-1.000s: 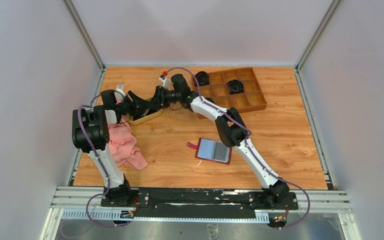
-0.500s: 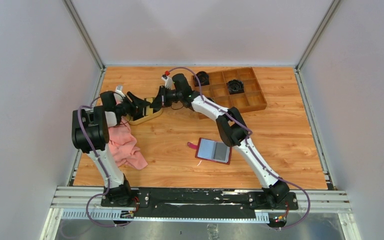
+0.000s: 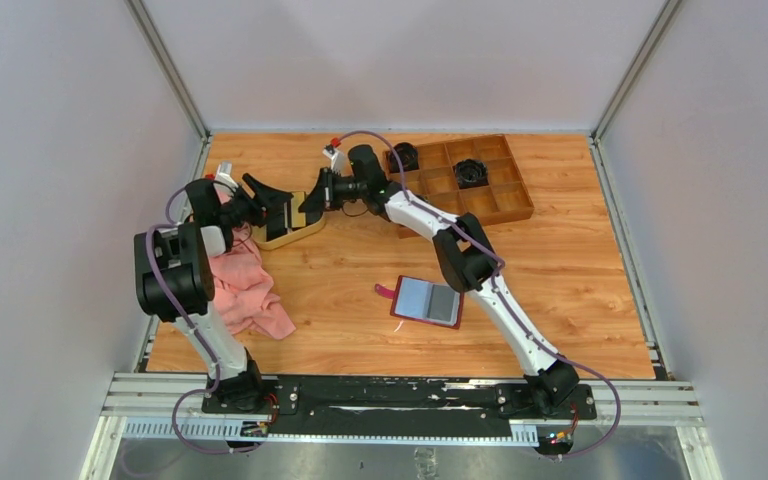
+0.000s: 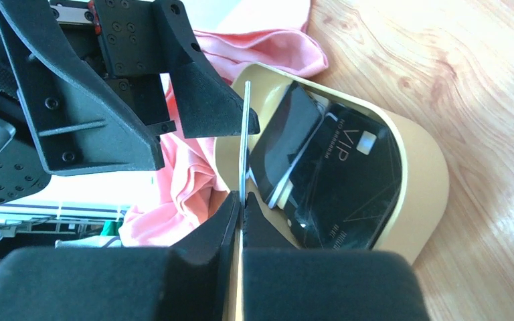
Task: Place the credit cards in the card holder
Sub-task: Pick up the credit card from the storage box.
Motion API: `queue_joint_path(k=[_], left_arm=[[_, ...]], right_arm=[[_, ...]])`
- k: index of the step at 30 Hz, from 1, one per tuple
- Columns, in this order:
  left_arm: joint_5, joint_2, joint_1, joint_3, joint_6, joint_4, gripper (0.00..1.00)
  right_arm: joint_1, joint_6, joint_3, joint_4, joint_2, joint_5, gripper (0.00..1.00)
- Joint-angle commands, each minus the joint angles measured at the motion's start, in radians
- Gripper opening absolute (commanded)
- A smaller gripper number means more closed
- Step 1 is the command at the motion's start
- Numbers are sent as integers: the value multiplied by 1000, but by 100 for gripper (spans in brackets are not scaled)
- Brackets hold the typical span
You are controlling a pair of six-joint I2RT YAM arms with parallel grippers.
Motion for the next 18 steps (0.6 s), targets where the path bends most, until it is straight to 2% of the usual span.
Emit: queue_joint_path(k=[1,9,18], left_arm=[[80,-38,8,-13,38,64,69],[140,-38,8,-10,23,137,65],[199,19,-16,-5,-58,246,50]], right_arm=[[-25,56,-21,159,-16,-105,0],[-42,146,-48,296,-30,-163,0],[-41,204,-61,355,-32,-181,0]])
